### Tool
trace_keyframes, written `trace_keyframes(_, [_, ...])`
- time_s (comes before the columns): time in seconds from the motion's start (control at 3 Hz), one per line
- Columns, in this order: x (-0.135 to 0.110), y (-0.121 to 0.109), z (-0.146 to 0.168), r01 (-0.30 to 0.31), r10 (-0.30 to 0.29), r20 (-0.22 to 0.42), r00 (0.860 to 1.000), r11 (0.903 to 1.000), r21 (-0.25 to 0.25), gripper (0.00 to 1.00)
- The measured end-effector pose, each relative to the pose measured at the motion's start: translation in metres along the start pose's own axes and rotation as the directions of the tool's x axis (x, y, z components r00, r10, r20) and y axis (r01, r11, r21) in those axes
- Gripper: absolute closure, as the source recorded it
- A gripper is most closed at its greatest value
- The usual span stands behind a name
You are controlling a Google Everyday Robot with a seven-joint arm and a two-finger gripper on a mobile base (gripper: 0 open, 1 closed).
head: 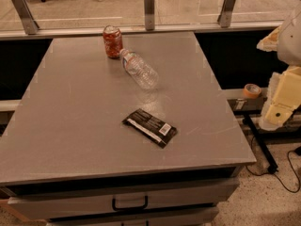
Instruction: Move water bottle near rxbar chocolate
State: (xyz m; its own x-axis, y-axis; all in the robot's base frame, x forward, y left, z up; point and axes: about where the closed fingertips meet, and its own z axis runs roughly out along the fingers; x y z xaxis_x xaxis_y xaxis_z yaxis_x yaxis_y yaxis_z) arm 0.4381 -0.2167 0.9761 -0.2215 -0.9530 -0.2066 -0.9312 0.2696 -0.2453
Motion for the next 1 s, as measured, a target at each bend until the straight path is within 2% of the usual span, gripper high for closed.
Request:
trace_keyframes(0.33, [0.0,0.0,0.0,0.0,0.0,0.0,1.0,1.0,0.0,0.0])
trace_keyframes(0.67, [-0.028,-0.01,0.011,-0.073,0.072,0.09,0.993,0.9973,0.005,0.0])
trace_keyframes(1.0, [-0.064,-0.007,0.035,-0.231,0.235,0.267,0.935,0.9719,-0.048,0.0])
